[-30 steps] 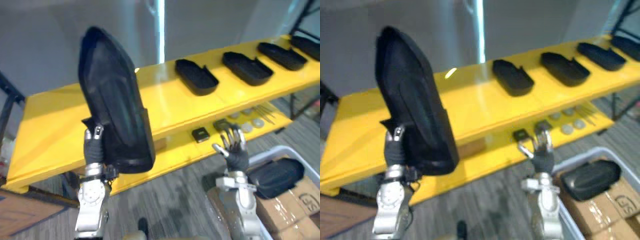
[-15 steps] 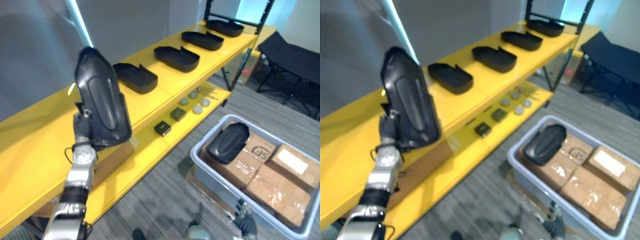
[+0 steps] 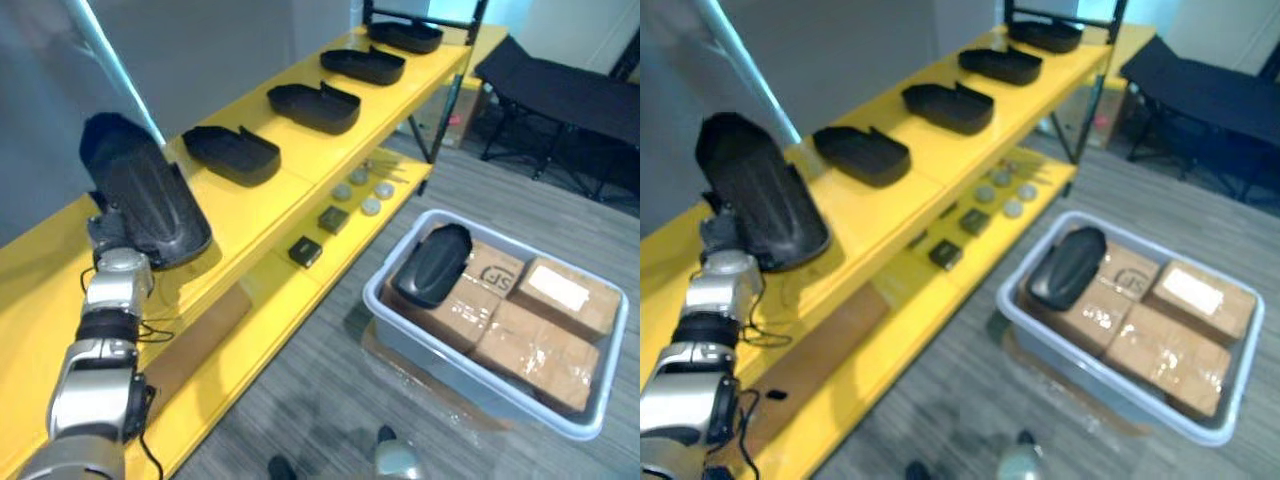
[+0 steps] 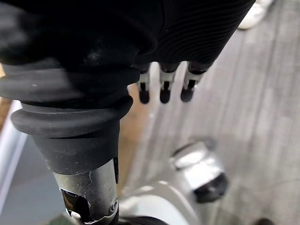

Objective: Walk over and take plastic housings, then place them on the shelf

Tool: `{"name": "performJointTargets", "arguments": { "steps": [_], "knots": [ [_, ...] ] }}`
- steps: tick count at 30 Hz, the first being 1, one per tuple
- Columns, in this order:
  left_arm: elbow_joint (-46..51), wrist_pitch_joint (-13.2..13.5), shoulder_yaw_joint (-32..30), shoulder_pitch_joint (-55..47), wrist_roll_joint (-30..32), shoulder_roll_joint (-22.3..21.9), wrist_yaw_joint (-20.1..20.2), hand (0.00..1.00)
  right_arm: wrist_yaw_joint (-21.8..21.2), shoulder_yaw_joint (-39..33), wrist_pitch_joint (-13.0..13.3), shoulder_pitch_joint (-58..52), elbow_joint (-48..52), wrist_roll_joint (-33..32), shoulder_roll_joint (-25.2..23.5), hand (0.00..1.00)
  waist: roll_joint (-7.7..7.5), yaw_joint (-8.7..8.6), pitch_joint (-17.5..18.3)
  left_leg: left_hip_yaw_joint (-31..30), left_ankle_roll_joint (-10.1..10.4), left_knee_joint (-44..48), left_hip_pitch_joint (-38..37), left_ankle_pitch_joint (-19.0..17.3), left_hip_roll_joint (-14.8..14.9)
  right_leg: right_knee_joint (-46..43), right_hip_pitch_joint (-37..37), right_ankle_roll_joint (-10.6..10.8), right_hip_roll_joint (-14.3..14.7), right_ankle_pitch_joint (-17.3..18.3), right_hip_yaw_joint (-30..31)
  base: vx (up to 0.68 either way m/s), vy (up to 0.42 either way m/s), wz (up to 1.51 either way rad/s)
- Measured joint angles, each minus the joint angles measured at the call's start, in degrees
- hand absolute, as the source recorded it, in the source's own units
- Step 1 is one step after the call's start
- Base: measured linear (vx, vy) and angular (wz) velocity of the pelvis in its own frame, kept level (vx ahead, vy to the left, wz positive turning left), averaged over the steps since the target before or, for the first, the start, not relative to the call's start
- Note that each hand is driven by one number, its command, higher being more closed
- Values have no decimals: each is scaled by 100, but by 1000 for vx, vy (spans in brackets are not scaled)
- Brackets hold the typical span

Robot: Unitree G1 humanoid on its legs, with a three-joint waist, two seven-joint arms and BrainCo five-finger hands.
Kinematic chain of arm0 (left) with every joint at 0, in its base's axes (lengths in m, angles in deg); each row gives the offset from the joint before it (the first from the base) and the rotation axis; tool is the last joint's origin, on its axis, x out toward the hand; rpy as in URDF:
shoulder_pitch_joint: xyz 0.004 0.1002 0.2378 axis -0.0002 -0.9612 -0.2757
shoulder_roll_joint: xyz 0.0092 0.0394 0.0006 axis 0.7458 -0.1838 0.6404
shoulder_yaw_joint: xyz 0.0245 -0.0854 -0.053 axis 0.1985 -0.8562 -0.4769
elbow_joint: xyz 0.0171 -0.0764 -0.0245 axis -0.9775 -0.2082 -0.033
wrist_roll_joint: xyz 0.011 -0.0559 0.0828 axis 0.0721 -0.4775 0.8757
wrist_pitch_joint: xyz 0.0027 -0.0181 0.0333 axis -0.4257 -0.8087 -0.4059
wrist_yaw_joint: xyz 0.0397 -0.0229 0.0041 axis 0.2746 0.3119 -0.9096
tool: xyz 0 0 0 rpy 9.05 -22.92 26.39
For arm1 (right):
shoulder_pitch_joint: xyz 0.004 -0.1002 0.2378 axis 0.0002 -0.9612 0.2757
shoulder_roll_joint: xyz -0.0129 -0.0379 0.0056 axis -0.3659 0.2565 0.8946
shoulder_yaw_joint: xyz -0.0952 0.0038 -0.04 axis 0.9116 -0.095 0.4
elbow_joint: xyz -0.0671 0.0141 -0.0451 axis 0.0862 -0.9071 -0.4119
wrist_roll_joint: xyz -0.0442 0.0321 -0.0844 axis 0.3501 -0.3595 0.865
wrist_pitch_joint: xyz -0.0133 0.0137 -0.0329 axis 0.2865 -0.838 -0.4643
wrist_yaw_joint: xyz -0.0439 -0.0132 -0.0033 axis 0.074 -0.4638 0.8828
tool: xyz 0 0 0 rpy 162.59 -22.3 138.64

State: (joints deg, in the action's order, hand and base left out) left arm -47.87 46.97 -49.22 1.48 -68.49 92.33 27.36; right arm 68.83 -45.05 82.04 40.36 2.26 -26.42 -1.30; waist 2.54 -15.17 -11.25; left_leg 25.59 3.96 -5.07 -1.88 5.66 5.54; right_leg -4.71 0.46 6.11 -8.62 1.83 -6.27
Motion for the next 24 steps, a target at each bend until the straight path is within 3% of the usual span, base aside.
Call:
{"name": "performJointTargets", "arguments": {
  "steps": [5, 9, 19, 20, 24],
  "knots": [
    [-136, -130, -258, 90, -12, 27, -540, 100, 13, -5, 123, 99, 0, -116, 12, 0, -111, -8, -208, -4, -7, 3, 218, 16, -6, -35, 227, 42, -3, -71, 31, 27, 11, 2],
    [-217, -304, -299, 97, -89, 27, -734, 100, 16, 16, 137, 123, 0, -116, -1, 0, -137, -9, -240, -20, -7, 32, 283, 17, -21, -39, 274, 39, -9, -70, 44, 77, 16, 5],
    [-255, -304, -500, 211, -232, 235, -767, 100, 20, 137, 201, 344, 66, -237, 16, 0, -143, -66, -678, -6, -9, 31, 213, 13, -7, -161, 258, -72, -2, 30, 66, 9, 2, 0],
    [-255, -304, -512, 234, -233, 244, -769, 0, 20, 137, 199, 356, 65, -238, 17, 0, -143, -72, -720, -6, -9, 31, 210, 13, -7, -172, 258, -69, -3, 33, 68, 0, 0, 0],
    [-373, -305, -509, 276, -242, 388, -786, 0, 21, 137, 199, 437, 66, -342, 34, 0, -145, -135, -751, 10, -13, 32, 322, 23, -4, -219, 407, -57, 3, 30, 109, 5, 2, -1]
  ]
}}
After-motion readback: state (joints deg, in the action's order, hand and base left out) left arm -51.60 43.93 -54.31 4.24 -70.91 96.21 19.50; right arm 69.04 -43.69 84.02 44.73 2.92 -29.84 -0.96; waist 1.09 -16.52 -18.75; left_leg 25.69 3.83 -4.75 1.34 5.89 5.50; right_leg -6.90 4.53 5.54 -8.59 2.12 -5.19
